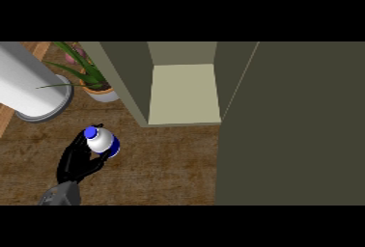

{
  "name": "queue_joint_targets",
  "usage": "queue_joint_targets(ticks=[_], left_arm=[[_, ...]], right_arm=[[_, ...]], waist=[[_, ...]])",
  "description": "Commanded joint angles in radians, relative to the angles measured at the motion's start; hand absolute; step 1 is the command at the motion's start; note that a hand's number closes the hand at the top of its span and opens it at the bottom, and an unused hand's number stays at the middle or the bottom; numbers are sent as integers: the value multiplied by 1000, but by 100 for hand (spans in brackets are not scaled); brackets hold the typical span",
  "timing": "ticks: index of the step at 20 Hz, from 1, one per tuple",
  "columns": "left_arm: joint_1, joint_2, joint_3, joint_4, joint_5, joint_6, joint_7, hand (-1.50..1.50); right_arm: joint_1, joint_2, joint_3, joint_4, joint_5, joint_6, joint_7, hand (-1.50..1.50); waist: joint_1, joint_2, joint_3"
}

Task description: Pick up the bottled water, place it into the cabinet and close the cabinet

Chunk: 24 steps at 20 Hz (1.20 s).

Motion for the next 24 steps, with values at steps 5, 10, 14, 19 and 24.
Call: queue_joint_targets(ticks=[5,10,14,19,24], left_arm=[[-82,3,47,134,66,-134,-42,150],[-68,-19,2,100,18,-102,-131,150],[-74,8,28,83,49,-77,-110,150],[-23,21,20,55,37,-61,-174,150],[-70,29,-5,-23,54,-51,-39,150]], right_arm=[[73,-27,-54,-189,-168,-14,55,-150],[116,8,-44,-190,-125,-7,22,-150],[134,-15,-73,-201,-133,5,14,-150],[126,-23,-59,-219,-144,-23,34,-150],[109,-33,-97,-159,-152,-2,-12,-150]], waist=[[3,1,0],[9,-4,2],[16,-5,2],[23,-4,2],[26,-7,4]])
